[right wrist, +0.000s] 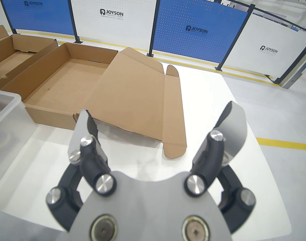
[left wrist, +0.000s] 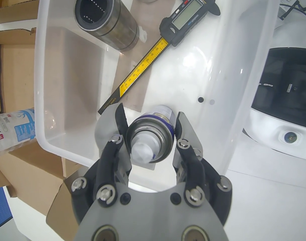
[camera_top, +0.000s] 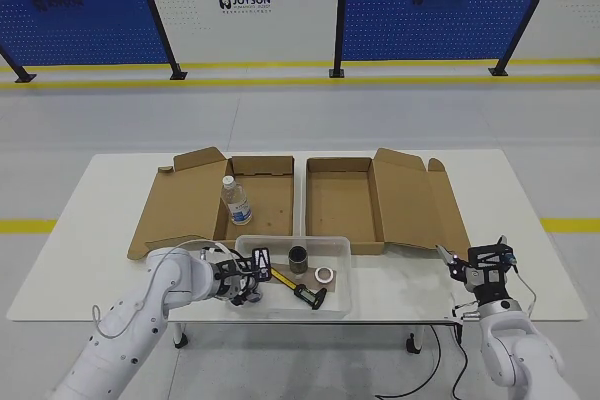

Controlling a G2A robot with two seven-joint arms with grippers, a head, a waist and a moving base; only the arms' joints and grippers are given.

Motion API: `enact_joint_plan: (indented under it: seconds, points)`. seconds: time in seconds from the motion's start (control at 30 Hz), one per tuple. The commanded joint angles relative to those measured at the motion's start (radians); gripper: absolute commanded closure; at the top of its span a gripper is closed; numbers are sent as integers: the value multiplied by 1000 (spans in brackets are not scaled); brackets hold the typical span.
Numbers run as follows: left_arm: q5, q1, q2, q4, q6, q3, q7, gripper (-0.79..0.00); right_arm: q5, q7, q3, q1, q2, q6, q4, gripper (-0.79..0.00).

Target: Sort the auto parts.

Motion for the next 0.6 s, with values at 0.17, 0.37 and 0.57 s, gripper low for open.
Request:
enact_joint_plan:
  seconds: [0.17, 0.37, 0.57]
  points:
    - [-19, 3, 5, -12, 16, -3, 19, 0, 0, 0, 0, 0, 0, 0, 0, -785]
    - [-30, 4, 10, -21, 34, -12, 44, 0, 0, 0, 0, 0, 0, 0, 0, -785]
    - [-31, 5, 14, -20, 37, -13, 53, 0, 0, 0, 0, 0, 0, 0, 0, -785]
